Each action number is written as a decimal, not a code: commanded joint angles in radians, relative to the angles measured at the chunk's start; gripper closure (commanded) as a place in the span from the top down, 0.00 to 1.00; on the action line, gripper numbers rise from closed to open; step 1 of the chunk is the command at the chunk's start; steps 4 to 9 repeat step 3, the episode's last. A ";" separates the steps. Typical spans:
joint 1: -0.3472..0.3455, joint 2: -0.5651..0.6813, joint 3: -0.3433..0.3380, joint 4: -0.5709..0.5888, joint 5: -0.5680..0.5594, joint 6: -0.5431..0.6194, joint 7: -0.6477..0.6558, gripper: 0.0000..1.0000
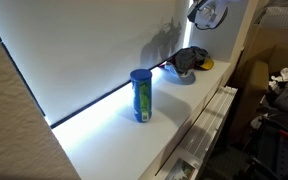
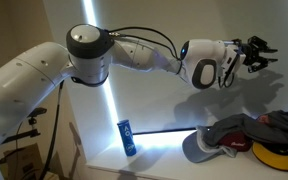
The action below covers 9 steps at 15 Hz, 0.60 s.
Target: Move the grey clothing and put it on top of the capes in the right corner
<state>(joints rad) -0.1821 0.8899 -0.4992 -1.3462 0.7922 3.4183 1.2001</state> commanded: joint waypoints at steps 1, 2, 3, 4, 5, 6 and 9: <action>0.000 0.000 0.000 0.000 0.000 0.000 0.000 0.36; 0.000 0.000 0.000 0.000 0.000 0.000 0.000 0.36; 0.000 0.000 0.000 0.000 0.000 0.000 0.000 0.36; 0.000 0.000 0.000 0.000 0.000 0.000 0.000 0.36; 0.000 0.000 0.000 0.000 0.000 0.000 0.000 0.36; 0.000 0.000 0.000 0.000 0.000 0.000 0.000 0.36; 0.000 0.000 0.000 0.000 0.000 0.000 0.000 0.36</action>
